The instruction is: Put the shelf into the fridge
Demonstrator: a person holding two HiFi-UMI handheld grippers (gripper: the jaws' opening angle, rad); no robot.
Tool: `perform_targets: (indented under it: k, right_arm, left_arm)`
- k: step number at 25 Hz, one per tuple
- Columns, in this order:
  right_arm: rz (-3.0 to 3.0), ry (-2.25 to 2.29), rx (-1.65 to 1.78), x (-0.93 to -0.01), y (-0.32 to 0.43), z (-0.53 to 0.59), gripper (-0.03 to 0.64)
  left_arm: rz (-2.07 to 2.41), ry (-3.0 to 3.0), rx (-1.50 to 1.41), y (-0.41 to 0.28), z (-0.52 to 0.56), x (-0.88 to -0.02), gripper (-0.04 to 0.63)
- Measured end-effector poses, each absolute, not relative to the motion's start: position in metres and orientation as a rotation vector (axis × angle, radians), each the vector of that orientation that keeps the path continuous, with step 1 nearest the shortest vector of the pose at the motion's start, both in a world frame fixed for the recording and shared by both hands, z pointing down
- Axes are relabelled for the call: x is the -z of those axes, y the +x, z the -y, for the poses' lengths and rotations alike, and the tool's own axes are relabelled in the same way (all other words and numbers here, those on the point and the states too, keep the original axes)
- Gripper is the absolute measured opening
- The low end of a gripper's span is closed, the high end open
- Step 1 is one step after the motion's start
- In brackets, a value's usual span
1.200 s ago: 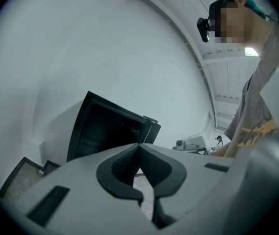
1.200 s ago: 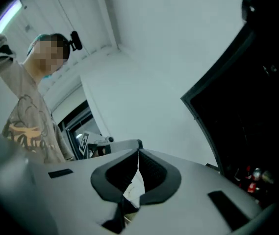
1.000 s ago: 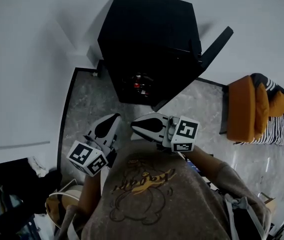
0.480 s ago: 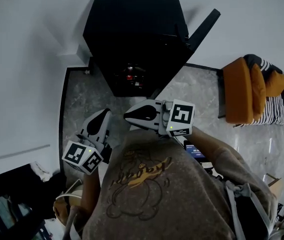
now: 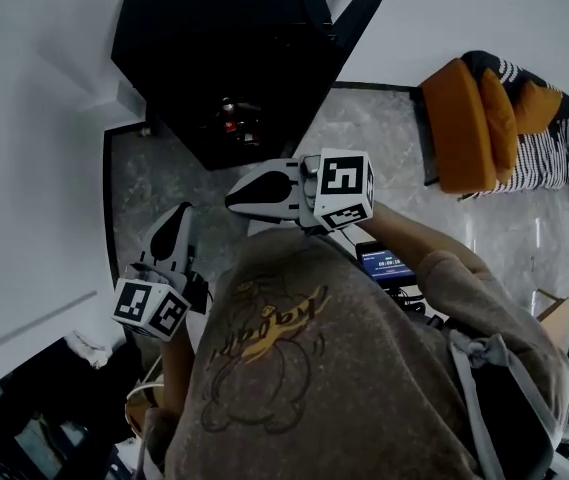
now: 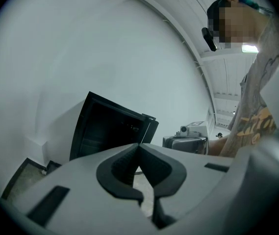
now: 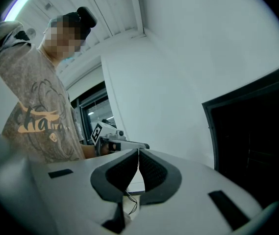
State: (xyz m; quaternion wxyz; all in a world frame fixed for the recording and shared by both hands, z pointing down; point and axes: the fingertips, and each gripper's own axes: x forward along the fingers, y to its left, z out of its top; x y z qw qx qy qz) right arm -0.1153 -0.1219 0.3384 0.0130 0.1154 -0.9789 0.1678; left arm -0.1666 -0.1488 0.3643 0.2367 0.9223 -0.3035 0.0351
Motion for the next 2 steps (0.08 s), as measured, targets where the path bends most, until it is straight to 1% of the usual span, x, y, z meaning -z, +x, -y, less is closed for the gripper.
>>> perform_targets:
  k: [2]
  right_arm:
    - [3.049,0.360,-0.537,-0.3412,-0.1125,0.1235,0.023]
  left_arm:
    - [0.844,2.520,-0.088,-0.1669,0.1496,-0.3669,0.000]
